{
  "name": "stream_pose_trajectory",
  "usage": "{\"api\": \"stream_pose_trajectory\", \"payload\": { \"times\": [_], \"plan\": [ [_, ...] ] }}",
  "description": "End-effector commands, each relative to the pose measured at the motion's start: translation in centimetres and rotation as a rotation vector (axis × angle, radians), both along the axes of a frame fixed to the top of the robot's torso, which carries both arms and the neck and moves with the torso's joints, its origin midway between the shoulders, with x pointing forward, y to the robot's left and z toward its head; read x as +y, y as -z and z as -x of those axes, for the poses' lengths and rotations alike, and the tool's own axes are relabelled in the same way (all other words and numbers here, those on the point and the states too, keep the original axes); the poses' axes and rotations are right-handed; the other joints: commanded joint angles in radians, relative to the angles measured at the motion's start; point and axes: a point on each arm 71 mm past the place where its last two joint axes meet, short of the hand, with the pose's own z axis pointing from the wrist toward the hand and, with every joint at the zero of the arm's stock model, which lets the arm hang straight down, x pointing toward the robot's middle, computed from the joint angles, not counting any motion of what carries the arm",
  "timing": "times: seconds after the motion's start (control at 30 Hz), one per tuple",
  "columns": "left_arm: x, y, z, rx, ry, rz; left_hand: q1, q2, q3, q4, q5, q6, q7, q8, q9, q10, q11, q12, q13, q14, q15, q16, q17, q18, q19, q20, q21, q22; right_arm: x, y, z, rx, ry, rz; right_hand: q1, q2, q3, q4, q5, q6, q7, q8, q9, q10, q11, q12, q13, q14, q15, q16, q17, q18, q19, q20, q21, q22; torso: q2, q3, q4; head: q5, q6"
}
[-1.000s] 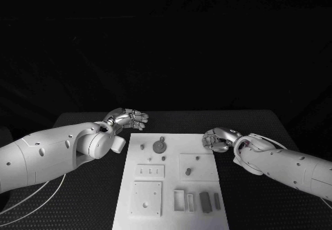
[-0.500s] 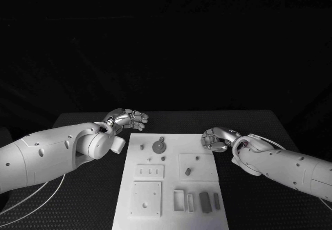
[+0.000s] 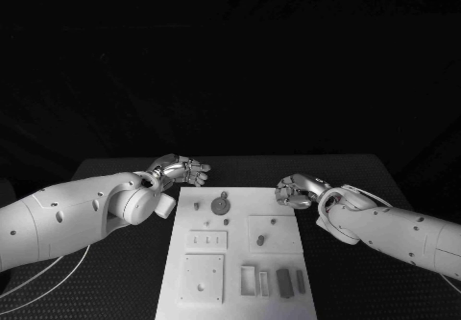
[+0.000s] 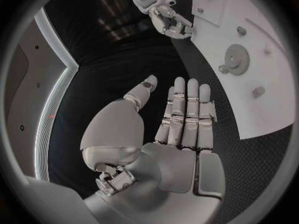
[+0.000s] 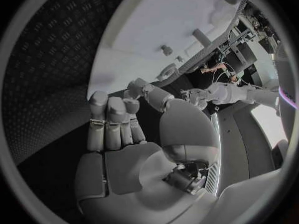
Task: Assemble the parts on the task board
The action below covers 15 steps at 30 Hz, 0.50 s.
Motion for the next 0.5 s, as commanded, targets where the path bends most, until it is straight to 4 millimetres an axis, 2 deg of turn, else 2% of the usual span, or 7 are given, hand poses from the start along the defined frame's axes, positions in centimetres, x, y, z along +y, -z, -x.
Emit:
{"api": "stream_pose_trajectory", "payload": {
  "times": [0.03,0.13,0.27,0.33,0.43,0.5],
  "plan": [
    [-1.0,0.4,0.3,0.027,0.081,-0.117,-0.022,-0.006,-0.004,0.012,-0.010,0.015,-0.005,0.003,0.002,0.013,-0.004,0.005,0.005,0.012,-0.005,0.004,0.005,0.018,-0.003,-0.005,0.008,0.021,0.8,-0.6,-0.1,0.010,0.044,0.032,-0.009,0.003,0.007,0.001,-0.002,0.223,-0.037,0.002,0.002,-0.040,-0.050,0.006,0.000,0.005,-0.015,0.003,0.001,0.048,0.003,-0.007,0.003,0.008,-0.002,0.0006,-0.0011,0.000,0.005],
    [-1.8,0.7,0.5,0.052,0.123,-0.167,-0.042,-0.021,-0.011,0.021,-0.024,0.025,-0.009,0.000,0.004,0.022,-0.008,0.006,0.008,0.019,-0.009,0.008,0.009,0.018,0.001,-0.008,0.011,0.020,1.7,-1.6,-0.3,0.002,0.044,0.046,-0.009,0.003,0.010,0.000,-0.002,0.223,-0.038,0.003,0.003,-0.038,-0.051,0.005,0.000,0.007,-0.016,0.003,0.001,0.048,0.004,-0.008,0.004,0.007,-0.003,-0.0008,0.0002,-0.004,0.011],
    [-3.1,1.3,0.7,0.112,0.200,-0.215,-0.079,-0.043,-0.021,0.042,-0.033,0.033,-0.011,-0.006,0.005,0.034,-0.013,0.009,0.015,0.028,-0.014,0.017,0.016,0.020,0.009,-0.014,0.016,0.020,2.9,-2.5,-0.2,-0.001,0.017,0.045,-0.010,0.003,0.015,0.000,-0.002,0.224,-0.038,0.003,0.004,-0.037,-0.051,0.005,0.000,0.009,-0.016,0.003,0.001,0.048,0.006,-0.009,0.005,0.007,-0.007,-0.0026,-0.0003,-0.001,0.012],
    [-3.8,1.4,0.7,0.116,0.223,-0.235,-0.149,-0.052,-0.042,0.086,-0.037,0.035,-0.010,-0.008,0.007,0.036,-0.012,0.009,0.018,0.028,-0.011,0.018,0.018,0.017,0.010,-0.012,0.016,0.018,3.9,-3.0,-0.2,-0.007,-0.006,0.045,-0.011,0.002,0.016,0.000,-0.002,0.224,-0.038,0.004,0.004,-0.036,-0.051,0.005,0.000,0.009,-0.017,0.003,0.001,0.048,0.007,-0.009,0.005,0.007,-0.009,-0.0035,0.0004,-0.001,0.014],
    [-5.0,1.5,0.9,0.121,0.251,-0.254,-0.162,-0.063,-0.034,0.105,-0.036,0.027,-0.008,-0.013,0.011,0.035,-0.013,0.009,0.022,0.025,-0.014,0.021,0.022,0.023,0.008,-0.015,0.016,0.019,5.2,-3.6,-0.1,-0.012,-0.036,0.048,-0.011,0.002,0.019,-0.001,-0.002,0.224,-0.038,0.004,0.005,-0.036,-0.052,0.004,0.000,0.010,-0.017,0.003,0.001,0.048,0.008,-0.010,0.005,0.006,-0.013,-0.0045,-0.0011,0.002,0.012],
    [-5.7,1.6,0.9,0.130,0.267,-0.257,-0.171,-0.061,-0.030,0.119,-0.036,0.027,-0.008,-0.014,0.014,0.034,-0.014,0.009,0.024,0.024,-0.014,0.022,0.024,0.023,0.007,-0.015,0.017,0.019,5.9,-3.8,0.1,-0.015,-0.052,0.045,-0.011,0.002,0.020,-0.001,-0.002,0.224,-0.038,0.004,0.005,-0.035,-0.052,0.004,0.000,0.010,-0.017,0.003,0.001,0.048,0.008,-0.010,0.005,0.006,-0.014,-0.0059,-0.0005,0.002,0.014]
  ]
}}
